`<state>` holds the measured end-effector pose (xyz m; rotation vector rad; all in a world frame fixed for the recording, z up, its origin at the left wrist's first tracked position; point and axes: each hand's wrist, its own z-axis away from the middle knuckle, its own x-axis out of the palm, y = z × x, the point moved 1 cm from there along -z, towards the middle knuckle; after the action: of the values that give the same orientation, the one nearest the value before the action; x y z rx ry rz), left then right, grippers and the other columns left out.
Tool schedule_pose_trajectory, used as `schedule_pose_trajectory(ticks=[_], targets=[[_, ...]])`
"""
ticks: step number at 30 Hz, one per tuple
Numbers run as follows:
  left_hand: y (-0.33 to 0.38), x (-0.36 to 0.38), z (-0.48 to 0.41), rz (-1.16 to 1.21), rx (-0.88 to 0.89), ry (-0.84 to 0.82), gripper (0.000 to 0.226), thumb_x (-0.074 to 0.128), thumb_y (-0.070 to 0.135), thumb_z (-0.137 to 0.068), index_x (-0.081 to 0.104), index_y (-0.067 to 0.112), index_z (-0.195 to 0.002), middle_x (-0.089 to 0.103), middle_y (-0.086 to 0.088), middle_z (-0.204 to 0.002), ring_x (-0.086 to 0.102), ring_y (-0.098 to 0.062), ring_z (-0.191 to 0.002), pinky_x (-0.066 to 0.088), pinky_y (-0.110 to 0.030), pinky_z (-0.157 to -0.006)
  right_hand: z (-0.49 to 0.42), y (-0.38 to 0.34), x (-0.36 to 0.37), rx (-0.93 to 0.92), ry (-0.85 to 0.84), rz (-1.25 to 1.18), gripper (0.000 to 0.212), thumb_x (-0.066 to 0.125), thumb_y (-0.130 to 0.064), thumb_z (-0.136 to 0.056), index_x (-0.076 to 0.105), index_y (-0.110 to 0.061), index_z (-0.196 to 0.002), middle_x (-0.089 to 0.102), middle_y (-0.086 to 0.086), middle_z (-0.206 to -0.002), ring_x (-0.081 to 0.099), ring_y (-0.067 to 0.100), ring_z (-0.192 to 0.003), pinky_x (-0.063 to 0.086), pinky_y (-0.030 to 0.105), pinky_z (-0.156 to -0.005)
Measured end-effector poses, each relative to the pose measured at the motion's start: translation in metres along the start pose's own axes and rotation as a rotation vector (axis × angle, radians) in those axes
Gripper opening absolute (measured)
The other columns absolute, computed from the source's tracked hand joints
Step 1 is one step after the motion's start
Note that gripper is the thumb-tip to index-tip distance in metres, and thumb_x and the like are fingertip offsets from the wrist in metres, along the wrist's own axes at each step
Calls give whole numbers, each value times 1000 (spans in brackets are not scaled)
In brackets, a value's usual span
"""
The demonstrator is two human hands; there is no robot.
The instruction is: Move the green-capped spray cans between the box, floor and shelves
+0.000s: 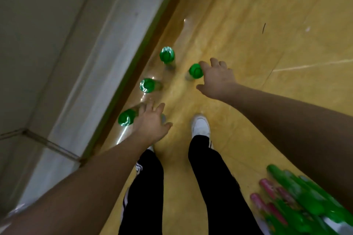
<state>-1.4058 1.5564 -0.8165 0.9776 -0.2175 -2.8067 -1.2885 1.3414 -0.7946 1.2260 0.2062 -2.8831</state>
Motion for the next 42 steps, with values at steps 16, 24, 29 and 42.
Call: schedule_pose_trajectory(ticks=[16, 24, 29, 42], targets=[[-46, 113, -42, 54, -12, -89, 60, 67, 22, -79, 56, 17, -137, 49, -7, -135, 50, -27, -115, 50, -37, -88, -85, -12, 96, 19, 288, -163, 54, 74, -23, -85, 50, -13, -133, 41, 23, -135, 47, 44, -117, 43, 46, -97], [-44, 108, -42, 156, -14, -31, 54, 67, 14, -72, 67, 14, -126, 58, -10, -125, 58, -32, -107, 54, -40, -84, -69, 0, 97, 83, 327, -296, 48, 66, -5, -84, 57, -14, -130, 46, 20, -130, 49, 38, -115, 43, 36, -85], [-18, 60, -26, 125, 78, -13, 43, 65, 16, -72, 70, 14, -115, 60, -7, -105, 59, -29, -99, 48, -31, -74, -28, 2, 57, 84, 321, -302, 53, 66, -4, -82, 58, -16, -133, 50, 20, -124, 54, 39, -108, 52, 42, -85], [141, -270, 144, -105, 500, 365, 44, 78, 35, -75, 71, 20, -115, 52, 0, -95, 55, -19, -86, 47, -30, -68, 206, -13, -223, 245, 500, -326, 53, 71, -16, -77, 63, -28, -128, 55, 11, -115, 59, 34, -102, 53, 39, -84]])
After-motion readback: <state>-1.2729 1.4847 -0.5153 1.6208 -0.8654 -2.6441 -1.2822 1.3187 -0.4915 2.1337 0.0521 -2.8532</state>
